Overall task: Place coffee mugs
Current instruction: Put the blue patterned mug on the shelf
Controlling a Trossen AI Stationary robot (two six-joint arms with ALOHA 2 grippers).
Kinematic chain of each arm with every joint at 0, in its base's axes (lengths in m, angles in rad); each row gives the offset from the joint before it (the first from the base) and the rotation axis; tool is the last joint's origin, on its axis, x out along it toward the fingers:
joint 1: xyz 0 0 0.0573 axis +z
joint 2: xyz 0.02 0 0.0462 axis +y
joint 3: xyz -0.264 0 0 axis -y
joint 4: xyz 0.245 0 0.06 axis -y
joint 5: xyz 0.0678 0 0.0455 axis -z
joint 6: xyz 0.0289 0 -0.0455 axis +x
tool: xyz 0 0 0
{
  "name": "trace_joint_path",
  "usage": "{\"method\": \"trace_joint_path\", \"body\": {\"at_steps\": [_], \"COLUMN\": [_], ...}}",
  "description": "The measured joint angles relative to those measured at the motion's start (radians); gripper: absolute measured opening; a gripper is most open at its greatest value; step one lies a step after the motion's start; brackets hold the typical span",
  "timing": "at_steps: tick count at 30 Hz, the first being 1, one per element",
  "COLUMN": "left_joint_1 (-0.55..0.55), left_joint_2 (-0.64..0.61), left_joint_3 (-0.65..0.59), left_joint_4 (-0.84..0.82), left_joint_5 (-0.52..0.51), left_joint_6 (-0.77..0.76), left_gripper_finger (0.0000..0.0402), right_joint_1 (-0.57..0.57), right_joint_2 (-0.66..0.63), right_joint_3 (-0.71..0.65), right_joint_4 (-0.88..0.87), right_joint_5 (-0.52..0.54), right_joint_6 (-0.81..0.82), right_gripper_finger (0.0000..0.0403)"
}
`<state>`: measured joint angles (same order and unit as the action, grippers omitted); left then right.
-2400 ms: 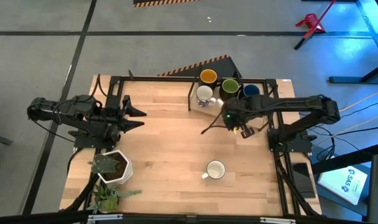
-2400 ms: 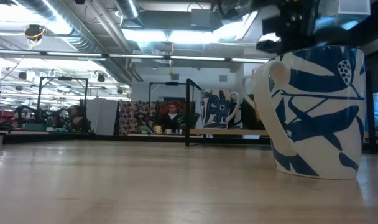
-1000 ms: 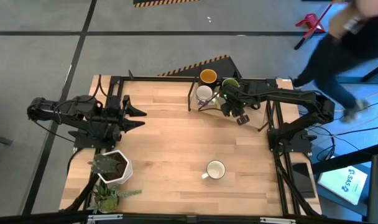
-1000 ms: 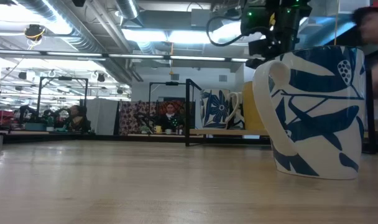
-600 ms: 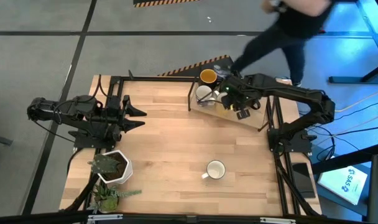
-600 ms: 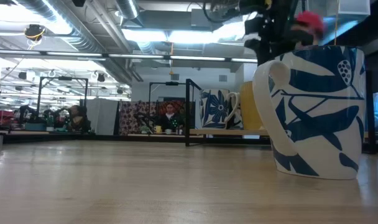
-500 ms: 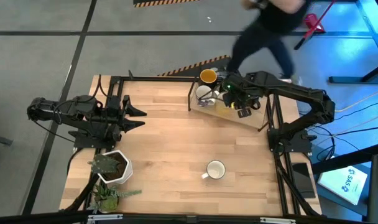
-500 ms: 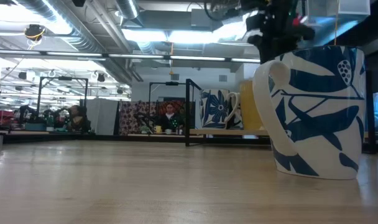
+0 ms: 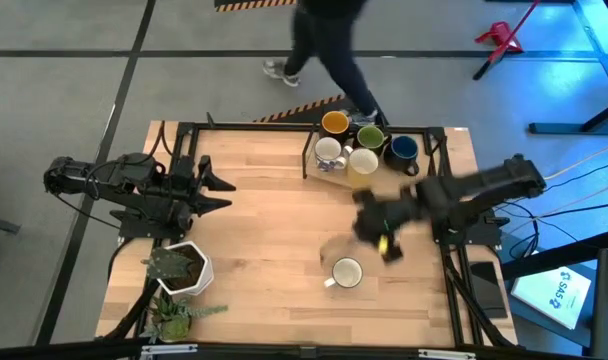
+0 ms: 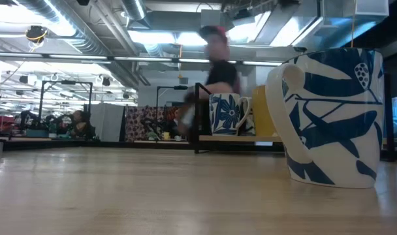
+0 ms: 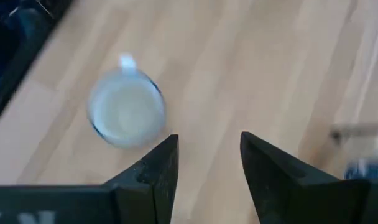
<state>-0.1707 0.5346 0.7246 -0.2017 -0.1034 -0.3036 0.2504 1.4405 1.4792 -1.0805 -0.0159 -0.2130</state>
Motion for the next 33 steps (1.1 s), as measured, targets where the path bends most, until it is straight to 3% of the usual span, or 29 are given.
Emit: {"method": "trace_joint_path", "body": {"at_steps": [4,7,12,18,28,33], "left_joint_1": [0.000,0.000,0.000,0.000,0.000,0.000], "left_joint_2": [0.000,0.000,0.000,0.000,0.000,0.000], "left_joint_3": [0.000,0.000,0.000,0.000,0.000,0.000], "left_joint_4": [0.000,0.000,-0.001,-0.006,-0.013,-0.019], "left_joint_5": [0.019,0.020,0.019,0.019,0.012,0.012], "left_joint_6": [0.000,-0.001,-0.002,-0.028,-0.035,-0.035], "left_gripper_finger": [0.0188,0.0188,0.0188,0.0188,0.0188,0.0188], "right_joint_1": [0.252,0.367,0.420,0.401,0.390,0.384], "right_joint_2": [0.063,0.141,0.265,0.359,0.415,0.451], "right_joint_3": [0.000,-0.001,-0.001,-0.002,-0.002,-0.002], "right_joint_4": [0.149,0.218,0.260,0.251,0.106,0.091], "right_joint_5": [0.238,0.313,0.311,0.192,0.173,0.149], "right_joint_6": [0.086,0.112,0.163,0.172,0.227,0.214], "right_gripper_finger": [0.0159,0.0159,0.0159,0.0159,0.0158,0.0117]}}
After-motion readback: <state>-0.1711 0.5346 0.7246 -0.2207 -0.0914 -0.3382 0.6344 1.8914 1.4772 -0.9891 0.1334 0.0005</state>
